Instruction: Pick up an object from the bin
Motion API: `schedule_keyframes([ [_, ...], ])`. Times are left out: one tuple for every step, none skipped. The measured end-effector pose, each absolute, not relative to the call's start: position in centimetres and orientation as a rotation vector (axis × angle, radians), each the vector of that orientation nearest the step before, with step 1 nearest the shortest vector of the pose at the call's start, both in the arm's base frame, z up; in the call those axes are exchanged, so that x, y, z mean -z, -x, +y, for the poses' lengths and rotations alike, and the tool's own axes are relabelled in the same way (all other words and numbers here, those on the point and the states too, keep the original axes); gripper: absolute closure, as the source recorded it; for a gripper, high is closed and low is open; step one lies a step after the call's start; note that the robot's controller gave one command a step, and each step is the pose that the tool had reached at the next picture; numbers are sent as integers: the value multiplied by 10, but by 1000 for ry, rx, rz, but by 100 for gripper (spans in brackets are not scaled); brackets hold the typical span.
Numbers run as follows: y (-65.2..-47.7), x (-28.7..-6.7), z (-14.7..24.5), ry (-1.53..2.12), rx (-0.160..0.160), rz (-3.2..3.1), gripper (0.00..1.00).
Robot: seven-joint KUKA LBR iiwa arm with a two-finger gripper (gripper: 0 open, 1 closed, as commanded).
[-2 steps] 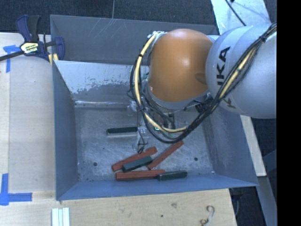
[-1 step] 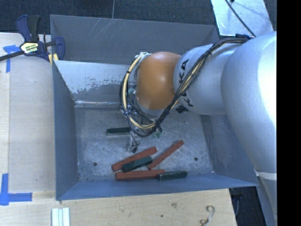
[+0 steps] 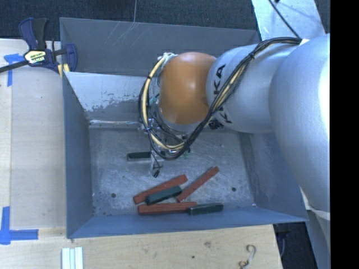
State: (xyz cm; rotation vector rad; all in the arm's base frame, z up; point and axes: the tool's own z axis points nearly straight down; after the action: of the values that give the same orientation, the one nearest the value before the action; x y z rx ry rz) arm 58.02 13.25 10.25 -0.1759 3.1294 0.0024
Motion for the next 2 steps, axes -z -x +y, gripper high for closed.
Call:
schedule_keyframes([
  [-591,-100,116,95,-2,3134,0],
  [-592,-68,123,82,-1,3141,0],
])
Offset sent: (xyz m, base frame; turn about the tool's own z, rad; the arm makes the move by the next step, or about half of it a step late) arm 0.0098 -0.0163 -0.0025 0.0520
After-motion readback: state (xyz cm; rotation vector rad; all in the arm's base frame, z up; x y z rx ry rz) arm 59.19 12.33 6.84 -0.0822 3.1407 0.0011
